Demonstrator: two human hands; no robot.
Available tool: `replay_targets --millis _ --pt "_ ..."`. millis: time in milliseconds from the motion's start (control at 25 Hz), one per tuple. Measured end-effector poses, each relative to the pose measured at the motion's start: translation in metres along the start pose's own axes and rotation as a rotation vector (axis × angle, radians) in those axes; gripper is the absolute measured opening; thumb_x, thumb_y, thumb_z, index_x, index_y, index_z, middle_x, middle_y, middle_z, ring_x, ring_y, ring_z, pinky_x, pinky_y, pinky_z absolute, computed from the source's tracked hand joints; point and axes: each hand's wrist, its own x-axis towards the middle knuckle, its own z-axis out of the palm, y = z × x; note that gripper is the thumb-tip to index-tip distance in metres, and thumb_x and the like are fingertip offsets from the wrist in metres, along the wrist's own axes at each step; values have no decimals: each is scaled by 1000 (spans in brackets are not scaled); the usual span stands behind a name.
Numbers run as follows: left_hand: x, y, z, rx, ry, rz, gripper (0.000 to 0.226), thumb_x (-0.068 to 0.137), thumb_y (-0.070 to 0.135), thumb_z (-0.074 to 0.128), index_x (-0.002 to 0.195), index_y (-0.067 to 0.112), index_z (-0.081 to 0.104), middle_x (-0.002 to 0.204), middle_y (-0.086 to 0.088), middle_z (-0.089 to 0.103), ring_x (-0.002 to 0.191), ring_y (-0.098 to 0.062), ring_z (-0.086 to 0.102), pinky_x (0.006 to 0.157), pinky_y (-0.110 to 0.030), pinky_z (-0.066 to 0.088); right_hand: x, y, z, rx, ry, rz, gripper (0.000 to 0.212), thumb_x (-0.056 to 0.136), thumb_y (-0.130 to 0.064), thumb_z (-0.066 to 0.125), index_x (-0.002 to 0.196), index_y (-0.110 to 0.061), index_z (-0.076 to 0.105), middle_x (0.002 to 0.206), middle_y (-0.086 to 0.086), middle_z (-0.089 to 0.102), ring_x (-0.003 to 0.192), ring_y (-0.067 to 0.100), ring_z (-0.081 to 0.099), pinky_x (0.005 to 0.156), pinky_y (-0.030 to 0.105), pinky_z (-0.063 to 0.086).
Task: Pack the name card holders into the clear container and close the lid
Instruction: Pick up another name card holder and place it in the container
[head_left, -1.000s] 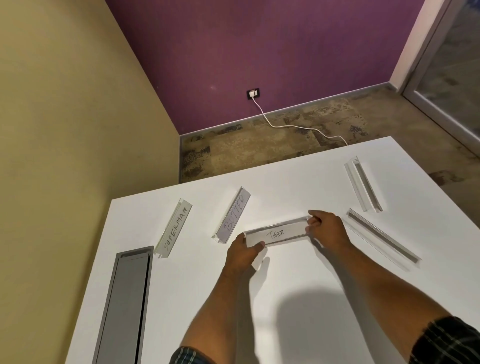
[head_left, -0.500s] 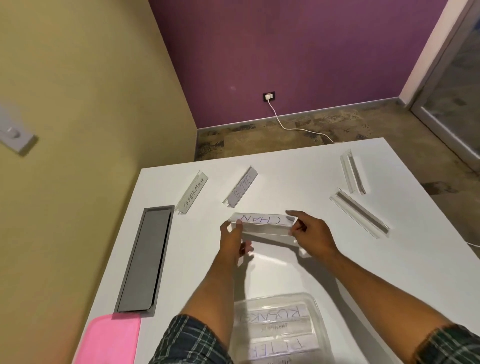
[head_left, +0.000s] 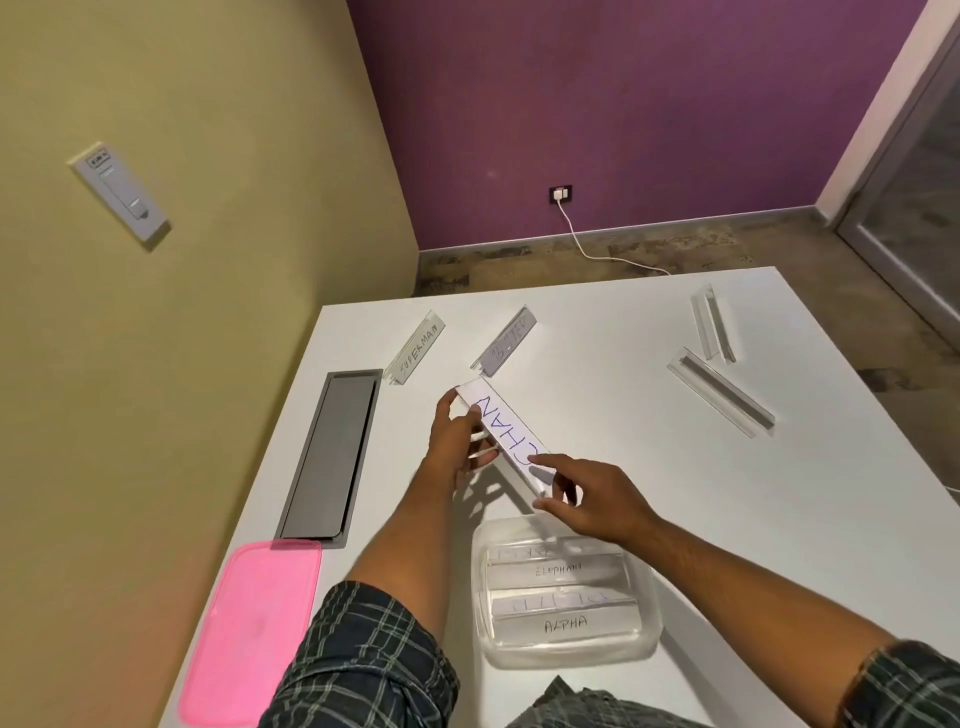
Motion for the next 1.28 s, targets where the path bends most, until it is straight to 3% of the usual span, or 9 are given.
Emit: replay_targets --millis 200,520,680,840,920,1080,1280 --pt "-13 3 -6 277 -146 -16 43 99 30 57 138 46 48 110 -11 73 83 -29 69 79 -39 57 0 -1 -17 31 49 -5 49 80 -57 74 124 -36 63 68 -15 60 61 6 58 64 27 53" --pt "-20 -12 8 524 -475 -112 45 93 29 67 134 41 55 118 -21 69 77 -33 68 74 -38 59 -7 12 -26 93 -26 149 59 74 -71 72 125 -48 54 95 -20 64 71 9 63 63 22 49" --pt "-22 -19 15 520 -459 -199 43 88 27 71 128 29 55 91 -19 63 67 -34 69 77 -46 61 -13 10 -23 113 -131 242 62 67 -86 65 120 -54 55 102 -23 66 74 5 66 66 23 52" --pt "-25 -26 13 600 -484 -347 43 94 30 67 129 9 52 99 -30 67 81 -40 73 68 -38 64 -16 4 -21 189 -354 337 72 63 -91 61 125 -55 51 109 -22 64 78 -1 67 74 27 53" --pt "-23 -31 11 617 -472 -391 52 94 32 68 133 0 52 98 -32 68 83 -40 74 62 -34 63 -17 1 -22 214 -522 373 81 61 -83 72 132 -56 43 115 -23 59 83 -9 64 76 20 47" --pt "-23 -34 7 695 -440 -439 60 88 44 73 124 -2 58 100 -27 72 86 -32 75 62 -29 63 -16 6 -21 163 -690 368 98 67 -37 89 148 -41 34 124 -12 56 88 -1 59 81 23 46" --pt "-20 -28 0 1053 -420 -383 72 79 57 77 113 -4 62 91 -19 75 68 -24 73 58 -28 58 -9 15 -33 243 -665 422 65 67 -13 88 125 -27 62 121 -5 65 90 8 65 76 24 49"
